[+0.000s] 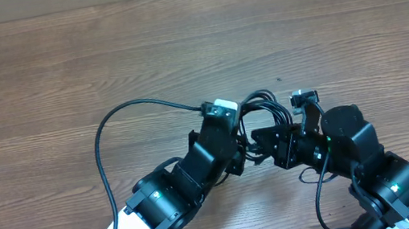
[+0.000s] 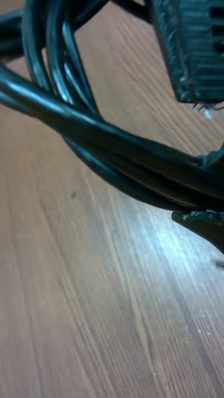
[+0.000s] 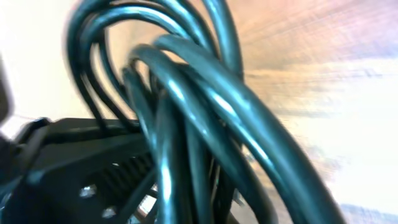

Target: Untangle cables

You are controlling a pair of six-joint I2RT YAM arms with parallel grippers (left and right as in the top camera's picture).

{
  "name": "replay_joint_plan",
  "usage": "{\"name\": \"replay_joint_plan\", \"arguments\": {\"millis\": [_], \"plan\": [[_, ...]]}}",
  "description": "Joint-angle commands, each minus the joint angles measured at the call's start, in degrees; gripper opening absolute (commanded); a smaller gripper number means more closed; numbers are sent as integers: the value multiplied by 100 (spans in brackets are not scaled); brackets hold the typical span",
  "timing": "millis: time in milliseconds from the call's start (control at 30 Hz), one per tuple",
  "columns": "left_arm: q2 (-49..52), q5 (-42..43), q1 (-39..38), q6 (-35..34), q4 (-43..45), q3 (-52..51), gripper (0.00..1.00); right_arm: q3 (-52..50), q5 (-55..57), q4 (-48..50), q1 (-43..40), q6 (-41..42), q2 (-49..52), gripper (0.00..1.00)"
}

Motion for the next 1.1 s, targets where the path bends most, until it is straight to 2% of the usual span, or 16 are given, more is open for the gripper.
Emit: {"name": "replay_joint_plan", "arguments": {"millis": [0,133,300,367,467,567,633,700,833,933,1000,1067], "plan": [[-7,4,79,-63,31,-31,4,98,348,505,-72,-203,-208,4],[-7,1040,81,785,474,-31,4,98,1158,892,-205,48,-210,4],[-7,450,131,807,35,-31,4,98,1456,780,-549,614,-214,4],[-7,-59,229,468,-304,-31,4,98,1440,730,-702,848,-214,4],[-4,-758,444,-568,-835,-31,4,98,1130,831,-852,894,-214,4],[0,-728,651,-1246,-977,-33,4,98,348,1204,-977,896,-214,4],[0,-313,710,-1300,-787,-33,4,98,-129,1574,-1008,896,-214,4],[0,330,708,-1051,-431,-33,4,98,-175,1805,-1008,1023,-214,4],[0,2240,708,271,385,-33,4,96,752,1812,-1010,1152,-155,4],[0,3543,708,1274,555,-33,4,96,1650,1856,-1010,1156,-72,4],[0,3812,708,1606,382,-33,4,96,1847,2004,-1010,1180,-52,4],[0,3821,708,1606,186,-33,4,96,1812,2282,-1008,1180,-52,4]]}}
